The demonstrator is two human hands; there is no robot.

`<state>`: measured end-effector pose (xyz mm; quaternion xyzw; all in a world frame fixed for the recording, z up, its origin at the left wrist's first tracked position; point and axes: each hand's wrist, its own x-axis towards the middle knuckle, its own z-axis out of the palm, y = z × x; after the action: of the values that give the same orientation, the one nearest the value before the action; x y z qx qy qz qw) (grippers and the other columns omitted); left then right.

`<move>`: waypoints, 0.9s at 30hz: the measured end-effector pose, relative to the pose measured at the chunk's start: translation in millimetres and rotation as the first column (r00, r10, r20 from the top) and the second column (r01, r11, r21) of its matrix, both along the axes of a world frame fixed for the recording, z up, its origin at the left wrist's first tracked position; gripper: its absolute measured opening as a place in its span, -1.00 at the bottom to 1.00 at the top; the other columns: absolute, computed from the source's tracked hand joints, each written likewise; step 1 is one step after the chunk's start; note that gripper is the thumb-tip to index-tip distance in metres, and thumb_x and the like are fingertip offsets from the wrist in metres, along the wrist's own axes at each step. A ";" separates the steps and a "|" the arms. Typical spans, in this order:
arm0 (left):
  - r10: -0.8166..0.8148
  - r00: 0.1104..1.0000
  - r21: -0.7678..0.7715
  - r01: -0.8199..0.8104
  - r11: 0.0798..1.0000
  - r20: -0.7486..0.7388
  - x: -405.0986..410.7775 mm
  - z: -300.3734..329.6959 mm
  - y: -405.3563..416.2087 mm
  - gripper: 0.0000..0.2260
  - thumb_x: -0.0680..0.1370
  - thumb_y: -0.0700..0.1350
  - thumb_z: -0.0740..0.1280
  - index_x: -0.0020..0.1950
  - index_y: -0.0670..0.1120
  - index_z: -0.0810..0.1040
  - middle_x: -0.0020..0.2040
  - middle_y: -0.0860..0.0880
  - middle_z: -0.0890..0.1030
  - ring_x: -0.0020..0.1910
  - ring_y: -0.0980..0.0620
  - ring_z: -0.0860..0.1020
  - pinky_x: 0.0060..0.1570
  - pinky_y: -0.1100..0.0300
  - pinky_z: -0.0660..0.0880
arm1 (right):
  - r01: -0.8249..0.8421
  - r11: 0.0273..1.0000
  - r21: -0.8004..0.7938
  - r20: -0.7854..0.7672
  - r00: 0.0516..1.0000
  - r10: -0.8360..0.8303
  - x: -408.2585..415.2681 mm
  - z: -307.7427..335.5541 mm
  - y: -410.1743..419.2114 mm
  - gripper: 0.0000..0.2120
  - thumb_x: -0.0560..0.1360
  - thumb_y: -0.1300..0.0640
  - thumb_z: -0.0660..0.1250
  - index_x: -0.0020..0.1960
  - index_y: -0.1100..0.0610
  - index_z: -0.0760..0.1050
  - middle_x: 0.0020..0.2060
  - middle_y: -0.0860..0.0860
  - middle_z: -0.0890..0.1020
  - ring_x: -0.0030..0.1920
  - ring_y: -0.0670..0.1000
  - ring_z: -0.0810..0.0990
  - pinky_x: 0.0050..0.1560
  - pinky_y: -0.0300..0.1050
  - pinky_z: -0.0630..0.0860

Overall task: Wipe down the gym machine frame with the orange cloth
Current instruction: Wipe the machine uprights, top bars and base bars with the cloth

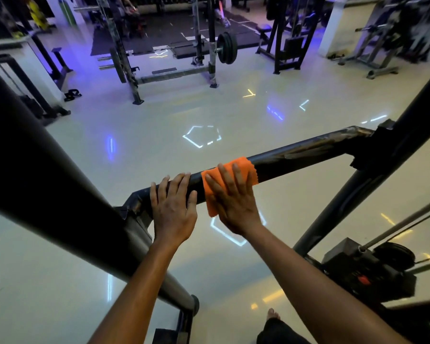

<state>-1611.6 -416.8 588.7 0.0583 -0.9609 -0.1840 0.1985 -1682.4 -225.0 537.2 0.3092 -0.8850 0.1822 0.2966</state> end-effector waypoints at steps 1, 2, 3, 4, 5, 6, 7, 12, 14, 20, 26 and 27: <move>-0.008 1.000 0.000 0.008 1.000 0.000 0.4 0.1 3.4 -0.50 0.72 0.10 0.11 0.66 0.06 0.34 0.60 0.05 0.42 0.65 -0.13 0.24 0.69 -0.16 -0.14 | 0.027 0.999 0.036 -0.041 0.999 -0.025 -8.9 1.1 14.8 -0.47 0.78 -0.08 0.15 0.73 -0.05 0.24 0.73 0.15 0.18 0.73 0.35 0.06 0.56 0.60 0.07; -0.015 1.000 -0.001 0.015 1.000 0.002 0.6 0.5 6.6 -0.50 0.72 0.10 0.12 0.67 0.05 0.33 0.61 0.05 0.42 0.65 -0.13 0.24 0.69 -0.16 -0.15 | 0.073 0.997 0.034 -0.052 0.996 -0.071 -18.2 2.8 30.8 -0.48 0.78 -0.09 0.15 0.72 -0.06 0.25 0.72 0.16 0.20 0.72 0.35 0.09 0.55 0.61 0.07; -0.021 1.000 -0.002 0.021 1.000 0.006 0.4 1.0 9.4 -0.49 0.72 0.11 0.11 0.68 0.05 0.32 0.61 0.06 0.41 0.66 -0.12 0.24 0.69 -0.16 -0.16 | 0.136 0.991 -0.010 -0.023 0.990 -0.136 -27.4 4.4 45.9 -0.48 0.79 -0.11 0.13 0.72 -0.07 0.25 0.72 0.16 0.21 0.72 0.35 0.09 0.55 0.61 0.07; -0.025 1.000 -0.004 0.026 1.000 0.013 -0.3 1.7 13.1 -0.49 0.72 0.12 0.10 0.68 0.06 0.32 0.62 0.06 0.40 0.66 -0.11 0.23 0.69 -0.16 -0.17 | 0.206 0.976 -0.071 0.037 0.978 -0.204 -34.3 7.0 57.4 -0.48 0.79 -0.12 0.10 0.73 -0.08 0.24 0.72 0.16 0.21 0.72 0.34 0.07 0.55 0.60 0.05; -0.030 0.999 -0.007 0.030 1.000 0.021 -2.0 2.2 17.4 -0.49 0.72 0.12 0.09 0.69 0.07 0.31 0.62 0.07 0.39 0.67 -0.10 0.23 0.69 -0.16 -0.18 | 0.265 0.957 -0.118 0.093 0.962 -0.255 -37.8 10.4 62.5 -0.49 0.80 -0.13 0.07 0.73 -0.10 0.24 0.72 0.15 0.20 0.73 0.34 0.05 0.56 0.60 0.02; -0.038 0.999 -0.008 0.038 0.999 0.026 -4.4 2.7 22.6 -0.49 0.73 0.12 0.09 0.69 0.07 0.30 0.63 0.08 0.39 0.67 -0.09 0.22 0.69 -0.15 -0.20 | 0.288 0.947 -0.140 0.121 0.954 -0.273 -38.8 12.7 60.6 -0.50 0.80 -0.13 0.05 0.73 -0.12 0.24 0.72 0.13 0.20 0.73 0.34 0.02 0.56 0.61 -0.02; -0.046 0.999 -0.007 0.046 0.999 0.029 -7.5 3.3 28.3 -0.49 0.73 0.12 0.08 0.69 0.07 0.30 0.63 0.08 0.38 0.68 -0.08 0.22 0.69 -0.14 -0.21 | 0.269 0.952 -0.142 0.122 0.960 -0.253 -36.6 13.2 53.4 -0.50 0.80 -0.13 0.04 0.72 -0.12 0.26 0.72 0.12 0.19 0.74 0.34 -0.02 0.57 0.63 -0.08; -0.016 0.999 0.031 0.015 0.999 0.037 -23.9 6.1 59.4 -0.53 0.73 0.07 0.10 0.64 0.02 0.36 0.60 0.02 0.43 0.66 -0.06 0.24 0.70 -0.14 -0.12 | -0.007 0.999 -0.037 0.033 0.999 0.009 -28.1 7.7 37.3 -0.50 0.78 -0.14 0.14 0.69 -0.09 0.33 0.70 0.10 0.28 0.73 0.33 0.08 0.57 0.64 -0.09; 0.016 0.999 0.052 -0.017 0.998 0.028 -27.3 5.4 67.1 -0.56 0.74 0.05 0.14 0.63 0.02 0.37 0.59 0.02 0.44 0.66 -0.07 0.25 0.69 -0.11 -0.13 | -0.005 1.000 0.007 -0.041 0.999 0.005 -50.2 13.3 68.0 -0.52 0.76 -0.15 0.18 0.66 -0.11 0.39 0.62 0.08 0.41 0.67 0.31 0.26 0.58 0.60 0.01; 0.047 0.998 0.054 -0.050 0.997 0.052 -39.9 8.2 87.1 -0.56 0.73 0.07 0.11 0.62 0.08 0.39 0.57 0.09 0.46 0.63 -0.03 0.29 0.68 -0.15 -0.12 | 0.182 0.977 -0.114 0.077 0.982 -0.174 -71.5 19.4 114.9 -0.57 0.74 -0.11 0.25 0.59 -0.12 0.46 0.58 0.05 0.42 0.66 0.31 0.24 0.56 0.62 -0.04; 0.100 0.995 0.147 -0.102 0.984 0.026 -52.5 9.3 96.9 -0.63 0.72 0.04 0.09 0.50 0.16 0.49 0.44 0.16 0.55 0.54 0.06 0.38 0.65 -0.16 -0.09 | -0.035 0.999 -0.034 0.052 0.998 0.037 -63.7 15.2 81.0 -0.51 0.73 -0.18 0.24 0.64 -0.13 0.41 0.61 0.08 0.40 0.66 0.34 0.25 0.58 0.61 -0.08; 0.101 0.995 0.142 -0.103 0.984 0.022 -51.9 8.5 96.2 -0.64 0.72 0.03 0.11 0.49 0.17 0.48 0.42 0.16 0.55 0.53 0.07 0.39 0.66 -0.16 -0.07 | -0.053 0.998 -0.018 0.013 0.999 0.053 -72.1 16.6 93.9 -0.50 0.72 -0.17 0.27 0.64 -0.14 0.41 0.58 0.07 0.44 0.64 0.32 0.31 0.60 0.57 -0.03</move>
<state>-1663.5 -320.5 597.2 0.1230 -0.9424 -0.2414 0.1961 -1754.5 -131.0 553.9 0.3287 -0.8769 0.1998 0.2883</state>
